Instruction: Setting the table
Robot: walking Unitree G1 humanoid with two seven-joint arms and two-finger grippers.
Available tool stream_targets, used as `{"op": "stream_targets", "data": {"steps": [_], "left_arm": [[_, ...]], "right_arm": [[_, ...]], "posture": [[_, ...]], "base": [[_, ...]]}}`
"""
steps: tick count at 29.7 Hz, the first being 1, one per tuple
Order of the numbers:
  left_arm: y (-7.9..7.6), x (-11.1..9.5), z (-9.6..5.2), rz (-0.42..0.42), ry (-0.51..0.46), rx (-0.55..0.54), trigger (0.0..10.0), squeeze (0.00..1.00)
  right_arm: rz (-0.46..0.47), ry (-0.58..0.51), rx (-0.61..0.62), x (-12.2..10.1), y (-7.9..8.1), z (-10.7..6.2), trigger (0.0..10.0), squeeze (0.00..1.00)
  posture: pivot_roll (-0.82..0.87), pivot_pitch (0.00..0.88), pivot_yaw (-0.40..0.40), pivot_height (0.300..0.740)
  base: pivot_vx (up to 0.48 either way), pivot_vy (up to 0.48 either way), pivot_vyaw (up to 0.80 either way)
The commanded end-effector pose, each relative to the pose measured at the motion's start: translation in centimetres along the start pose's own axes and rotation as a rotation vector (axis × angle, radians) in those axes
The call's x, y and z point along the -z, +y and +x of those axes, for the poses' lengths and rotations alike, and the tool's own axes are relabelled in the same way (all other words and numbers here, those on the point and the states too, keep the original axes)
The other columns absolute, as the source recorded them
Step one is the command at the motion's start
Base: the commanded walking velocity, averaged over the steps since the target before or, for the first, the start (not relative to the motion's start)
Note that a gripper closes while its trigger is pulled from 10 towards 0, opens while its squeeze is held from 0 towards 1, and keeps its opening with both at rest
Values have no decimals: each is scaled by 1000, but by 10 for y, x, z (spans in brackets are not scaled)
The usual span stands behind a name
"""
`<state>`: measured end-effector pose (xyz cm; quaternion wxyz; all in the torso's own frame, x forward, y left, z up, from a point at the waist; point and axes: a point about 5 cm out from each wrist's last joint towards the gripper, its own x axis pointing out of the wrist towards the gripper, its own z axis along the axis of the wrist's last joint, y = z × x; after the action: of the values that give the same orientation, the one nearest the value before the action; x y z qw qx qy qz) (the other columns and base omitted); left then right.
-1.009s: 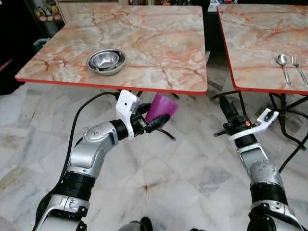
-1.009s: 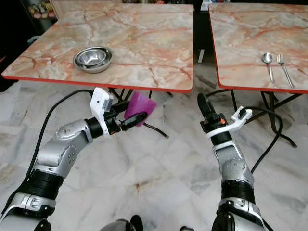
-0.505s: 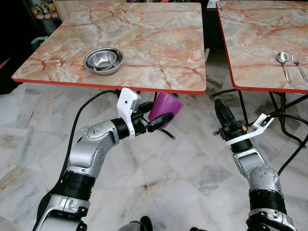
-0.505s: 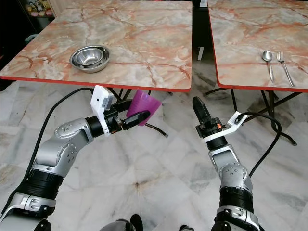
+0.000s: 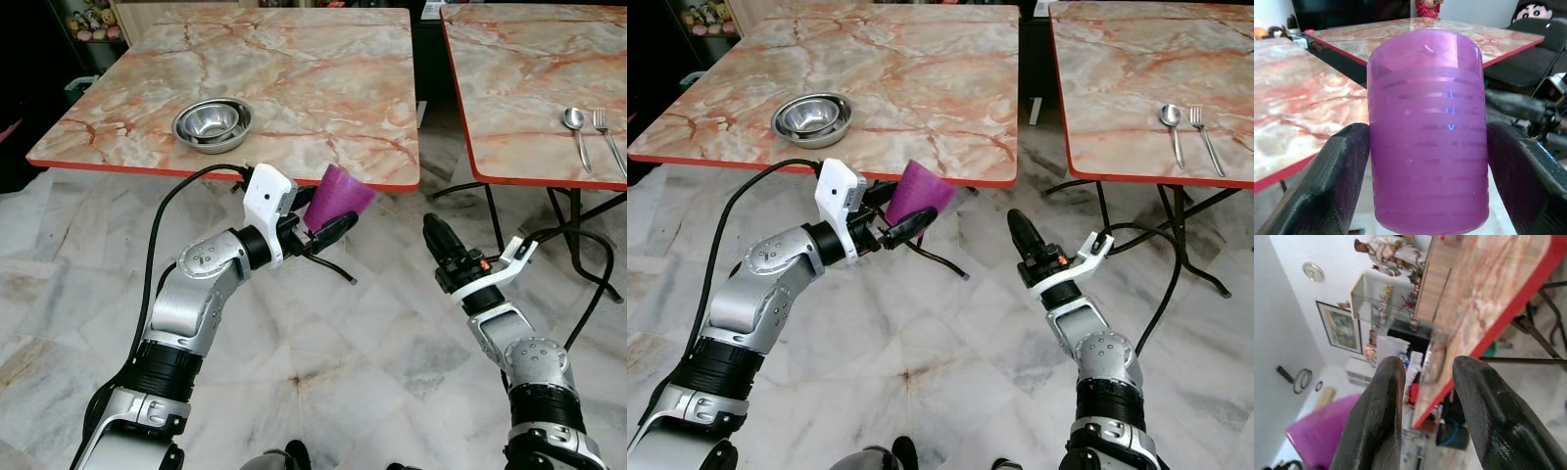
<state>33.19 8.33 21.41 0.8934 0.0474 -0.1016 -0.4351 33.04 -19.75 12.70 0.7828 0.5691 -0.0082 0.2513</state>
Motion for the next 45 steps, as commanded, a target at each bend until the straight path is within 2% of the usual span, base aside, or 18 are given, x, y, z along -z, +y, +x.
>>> {"op": "stream_targets", "data": {"steps": [1, 5, 8, 22, 25, 30, 35, 39, 41, 44, 45], "left_arm": [[-3, 3, 1, 41, 18, 14, 10000, 0], [-5, 7, 1, 97, 41, 31, 10000, 0], [-11, 9, 3, 169, 40, 47, 10000, 0], [-16, 8, 4, 278, 15, 81, 10000, 0], [-17, 8, 3, 298, 10, 92, 10000, 0], [-20, 12, 1, 392, 31, 130, 10000, 0], [-19, 18, -3, 418, 52, 132, 10000, 0], [-17, 16, -4, 445, 33, 111, 10000, 0], [-18, 12, -4, 507, 12, 114, 10000, 0], [-18, 12, -4, 517, 8, 116, 10000, 0], [-18, 10, -4, 548, -3, 116, 10000, 0]], "right_arm": [[10, 8, -15, 1, 3, 1, 10000, 0], [10, 30, -28, 4, 6, 2, 10000, 0], [40, 62, -46, 10, 9, 3, 10000, 0], [75, 194, -105, 25, 18, -3, 10000, 0], [80, 201, -107, 25, 19, -4, 10000, 0], [84, 202, -112, 26, 20, -4, 10000, 0], [81, 201, -107, 26, 20, -5, 10000, 0], [81, 200, -118, 25, 22, -5, 10000, 0], [74, 209, -115, 25, 22, -5, 10000, 0], [74, 209, -114, 25, 22, -5, 10000, 0], [73, 209, -114, 25, 22, -5, 10000, 0]], "posture": [[-18, 143, 62, 740], [-18, 143, 63, 740], [-19, 145, 63, 740], [-20, 146, 59, 740], [-22, 146, 59, 740], [-21, 147, 58, 740], [-23, 147, 59, 740], [-22, 149, 58, 740], [-22, 149, 58, 740], [-22, 149, 58, 740], [-22, 149, 58, 740]], "base": [[0, 0, 0], [0, 0, 0], [0, 0, 0], [0, 0, 0], [0, 0, 0], [0, 0, 0], [0, 0, 0], [0, 0, 0], [0, 0, 0], [0, 0, 0], [0, 0, 0]]}}
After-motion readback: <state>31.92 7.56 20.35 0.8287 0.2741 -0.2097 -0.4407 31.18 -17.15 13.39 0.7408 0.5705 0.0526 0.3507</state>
